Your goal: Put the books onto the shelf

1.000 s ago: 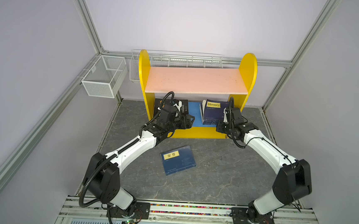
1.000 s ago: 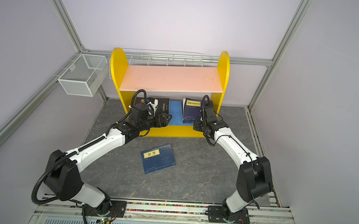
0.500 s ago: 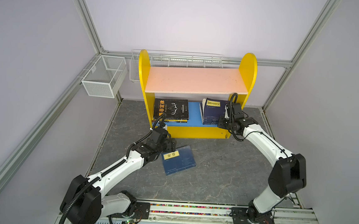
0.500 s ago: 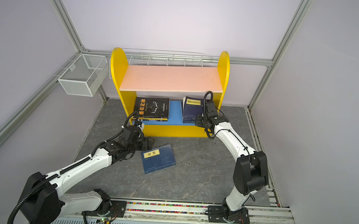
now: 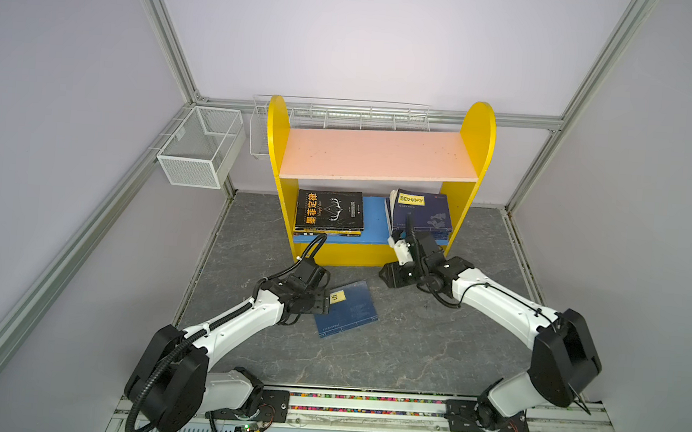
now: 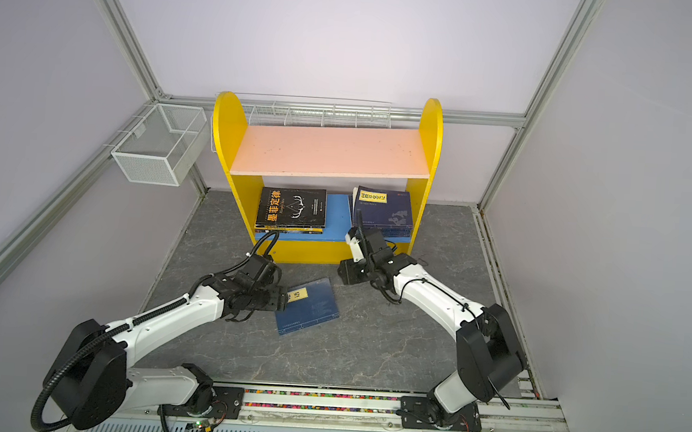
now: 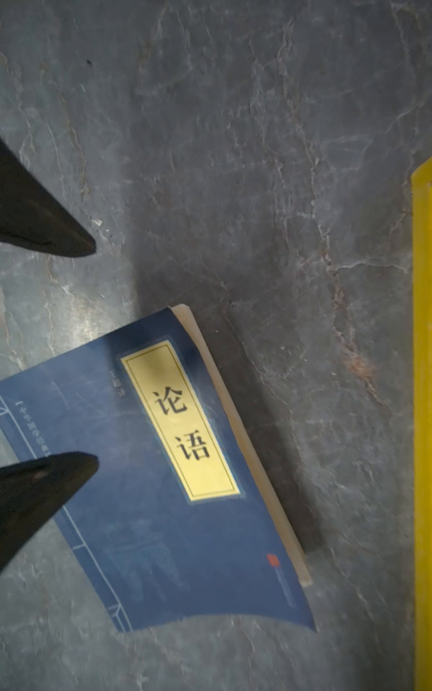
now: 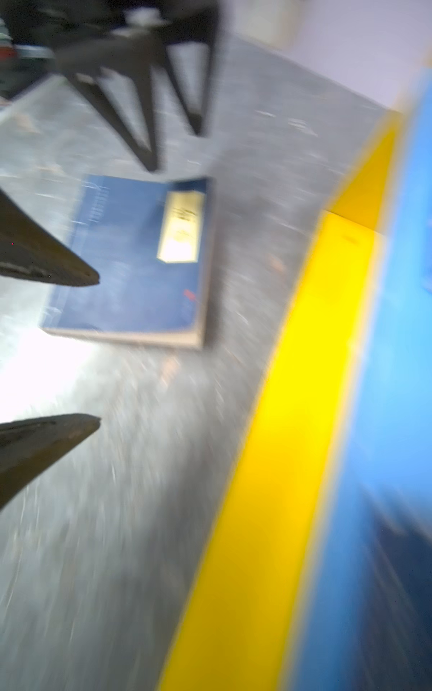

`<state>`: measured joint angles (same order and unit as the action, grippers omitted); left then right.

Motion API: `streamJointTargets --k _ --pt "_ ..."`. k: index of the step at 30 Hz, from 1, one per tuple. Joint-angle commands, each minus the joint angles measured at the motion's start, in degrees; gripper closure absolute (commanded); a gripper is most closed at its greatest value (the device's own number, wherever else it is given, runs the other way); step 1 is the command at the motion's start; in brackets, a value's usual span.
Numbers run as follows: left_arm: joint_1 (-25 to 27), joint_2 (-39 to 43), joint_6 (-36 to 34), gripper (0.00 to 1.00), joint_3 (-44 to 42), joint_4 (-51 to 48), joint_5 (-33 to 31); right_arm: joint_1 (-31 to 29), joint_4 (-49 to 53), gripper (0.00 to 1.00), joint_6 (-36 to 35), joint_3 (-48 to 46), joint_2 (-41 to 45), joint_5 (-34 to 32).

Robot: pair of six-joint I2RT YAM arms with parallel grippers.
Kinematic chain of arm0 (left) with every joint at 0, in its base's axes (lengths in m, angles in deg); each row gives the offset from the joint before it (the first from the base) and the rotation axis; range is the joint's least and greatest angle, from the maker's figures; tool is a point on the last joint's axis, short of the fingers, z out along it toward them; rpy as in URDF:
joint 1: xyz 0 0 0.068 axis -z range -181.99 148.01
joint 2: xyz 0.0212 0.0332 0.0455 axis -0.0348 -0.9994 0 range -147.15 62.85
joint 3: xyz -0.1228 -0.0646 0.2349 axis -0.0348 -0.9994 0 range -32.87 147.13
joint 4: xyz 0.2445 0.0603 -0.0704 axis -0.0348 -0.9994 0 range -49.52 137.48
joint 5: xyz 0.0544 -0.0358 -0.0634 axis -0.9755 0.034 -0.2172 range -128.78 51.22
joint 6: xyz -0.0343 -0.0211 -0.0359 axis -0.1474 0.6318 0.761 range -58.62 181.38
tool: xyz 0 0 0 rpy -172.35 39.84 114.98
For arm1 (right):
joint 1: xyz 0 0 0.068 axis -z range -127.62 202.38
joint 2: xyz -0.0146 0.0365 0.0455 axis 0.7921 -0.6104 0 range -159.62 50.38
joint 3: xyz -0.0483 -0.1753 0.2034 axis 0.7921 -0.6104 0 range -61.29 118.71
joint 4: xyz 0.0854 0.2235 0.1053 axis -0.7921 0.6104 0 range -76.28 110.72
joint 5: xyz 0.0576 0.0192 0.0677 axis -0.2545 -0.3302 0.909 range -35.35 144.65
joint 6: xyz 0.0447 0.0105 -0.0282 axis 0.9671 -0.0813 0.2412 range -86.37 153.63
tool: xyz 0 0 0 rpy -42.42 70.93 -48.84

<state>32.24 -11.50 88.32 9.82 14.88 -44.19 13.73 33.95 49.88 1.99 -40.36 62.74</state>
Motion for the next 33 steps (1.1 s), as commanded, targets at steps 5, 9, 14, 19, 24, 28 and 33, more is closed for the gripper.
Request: streamJointTargets --k 5,9,14,19,24,28,33 --pt "0.04 -5.74 1.64 0.21 -1.49 -1.60 6.64 -1.42 2.22 0.33 -5.28 2.20 -10.96 7.10" --pt "0.04 -8.84 1.06 0.29 -1.26 -0.10 8.14 -0.65 7.32 0.34 -7.05 5.73 -17.32 12.42" --pt "0.04 -12.80 0.08 0.35 -0.60 0.87 10.59 -0.64 9.17 0.35 -9.08 7.40 -21.47 17.38" --pt "0.13 -15.10 -1.49 0.49 1.20 1.01 13.34 -0.70 8.05 0.40 -9.06 9.49 -22.10 21.02" --pt "0.13 -14.41 -2.61 0.60 3.45 0.15 15.34 0.40 3.96 0.43 -6.89 9.77 -16.61 26.71" --pt "0.13 -13.32 -4.38 0.60 5.61 -0.07 16.97 1.34 1.56 0.51 -5.44 9.51 -12.41 29.89" --pt "0.04 -12.38 -5.49 0.60 8.67 -0.82 18.59 1.55 0.32 0.80 -4.23 8.41 -9.71 27.60"
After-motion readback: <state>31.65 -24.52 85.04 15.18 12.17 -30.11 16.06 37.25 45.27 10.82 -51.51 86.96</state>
